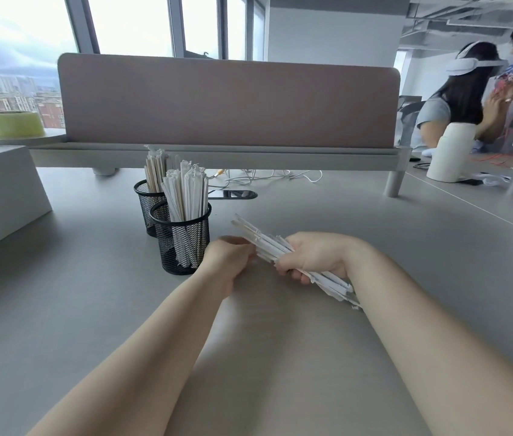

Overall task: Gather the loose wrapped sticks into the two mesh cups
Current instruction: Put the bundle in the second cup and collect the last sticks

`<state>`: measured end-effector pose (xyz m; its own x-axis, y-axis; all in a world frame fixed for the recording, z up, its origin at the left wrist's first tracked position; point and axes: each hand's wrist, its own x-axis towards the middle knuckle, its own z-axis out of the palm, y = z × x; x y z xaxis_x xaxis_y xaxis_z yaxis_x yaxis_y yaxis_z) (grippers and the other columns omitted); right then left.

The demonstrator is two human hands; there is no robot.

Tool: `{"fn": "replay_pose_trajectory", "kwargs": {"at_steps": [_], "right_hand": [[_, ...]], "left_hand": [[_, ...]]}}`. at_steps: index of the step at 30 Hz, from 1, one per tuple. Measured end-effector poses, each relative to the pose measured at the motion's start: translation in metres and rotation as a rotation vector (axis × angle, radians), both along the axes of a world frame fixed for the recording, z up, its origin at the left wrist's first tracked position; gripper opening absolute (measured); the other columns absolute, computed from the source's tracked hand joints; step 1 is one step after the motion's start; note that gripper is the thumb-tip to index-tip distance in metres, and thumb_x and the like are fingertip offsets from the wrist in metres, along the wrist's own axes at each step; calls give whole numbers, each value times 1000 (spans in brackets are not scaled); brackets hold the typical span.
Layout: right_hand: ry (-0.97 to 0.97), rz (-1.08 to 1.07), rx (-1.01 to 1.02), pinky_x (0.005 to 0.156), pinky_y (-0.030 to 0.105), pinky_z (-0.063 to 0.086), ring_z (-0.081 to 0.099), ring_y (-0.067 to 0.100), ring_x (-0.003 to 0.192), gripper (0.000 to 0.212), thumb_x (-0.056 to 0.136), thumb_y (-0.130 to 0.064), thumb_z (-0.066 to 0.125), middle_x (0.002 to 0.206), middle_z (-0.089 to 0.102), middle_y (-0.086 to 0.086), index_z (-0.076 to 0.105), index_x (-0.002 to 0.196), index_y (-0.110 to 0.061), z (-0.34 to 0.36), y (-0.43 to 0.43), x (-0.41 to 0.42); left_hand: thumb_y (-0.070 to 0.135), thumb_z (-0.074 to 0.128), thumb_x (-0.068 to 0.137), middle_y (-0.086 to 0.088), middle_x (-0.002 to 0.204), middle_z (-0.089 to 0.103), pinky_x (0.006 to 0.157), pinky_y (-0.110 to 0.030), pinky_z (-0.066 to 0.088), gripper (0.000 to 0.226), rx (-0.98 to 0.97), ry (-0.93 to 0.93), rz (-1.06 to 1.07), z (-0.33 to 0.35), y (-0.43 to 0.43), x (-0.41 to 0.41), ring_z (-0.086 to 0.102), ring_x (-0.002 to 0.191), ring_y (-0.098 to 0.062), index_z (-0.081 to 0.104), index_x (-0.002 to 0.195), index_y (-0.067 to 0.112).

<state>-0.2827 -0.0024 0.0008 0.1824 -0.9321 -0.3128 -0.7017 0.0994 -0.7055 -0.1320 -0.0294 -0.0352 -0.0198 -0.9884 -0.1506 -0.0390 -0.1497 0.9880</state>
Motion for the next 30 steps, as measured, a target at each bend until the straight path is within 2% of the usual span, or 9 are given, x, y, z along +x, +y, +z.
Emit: {"fn": "replay_pose_trajectory", "kwargs": {"at_steps": [3,6,9,12,18,22,25,28,30], "right_hand": [[-42,-27,16,45,22,38,43,16,55,7,84,-6,58,70,47,11,54,90,-5,-2,-4,-8],[-2,-128,-68,51,27,39,44,21,55,8,83,-12,61,70,50,13,55,86,-7,-8,-10,-8],[268,-185,-228,52,28,38,53,25,67,20,83,-25,66,76,56,12,55,86,-9,-12,-10,7],[374,-188,-273,57,27,39,54,26,78,31,82,-34,70,86,54,7,56,95,-10,-14,-12,22],[486,-148,-320,65,26,37,58,32,91,18,91,-18,56,107,63,18,59,102,-4,-16,-14,29],[341,-142,-319,47,26,32,50,25,67,16,89,-20,56,77,55,9,52,76,-10,-7,-9,26],[86,-133,-261,46,25,32,42,22,51,24,83,-16,60,59,50,9,50,61,-11,-3,-7,20],[-83,-112,-177,41,22,34,42,19,52,12,83,-13,62,62,50,10,58,74,-6,-2,-6,16],[-237,-131,-140,36,17,30,38,11,44,14,88,-11,63,60,47,5,56,76,-6,-3,-6,16]], "left_hand": [[11,66,84,-9,87,68,66,-23,44,9,-94,-199,102,-2,-2,2,59,77,-21,72,89,13],[13,64,85,-11,98,71,58,-23,41,18,-129,-292,119,-6,-5,1,58,79,-20,71,102,12],[11,60,87,-7,101,68,71,-23,42,22,-167,-372,100,-7,-3,1,60,92,-21,68,107,13],[11,59,86,-3,101,64,77,-26,48,24,-164,-399,82,-8,-4,0,62,97,-23,65,110,14],[12,66,79,-11,109,65,86,-41,56,49,-71,-282,81,-7,-5,0,66,99,-30,46,123,13],[6,72,75,-14,112,64,89,-42,56,66,-17,-74,106,-5,-6,-4,67,99,-30,37,131,7],[6,74,72,-17,107,66,95,-46,53,71,26,55,86,-5,-7,-4,68,101,-35,41,133,-7],[1,71,80,-27,101,69,89,-50,56,32,32,177,49,-2,-5,-2,69,94,-42,61,109,-11],[-1,65,86,-20,93,70,76,-35,62,18,-10,213,60,3,-3,-2,70,78,-32,64,103,-8]]}}
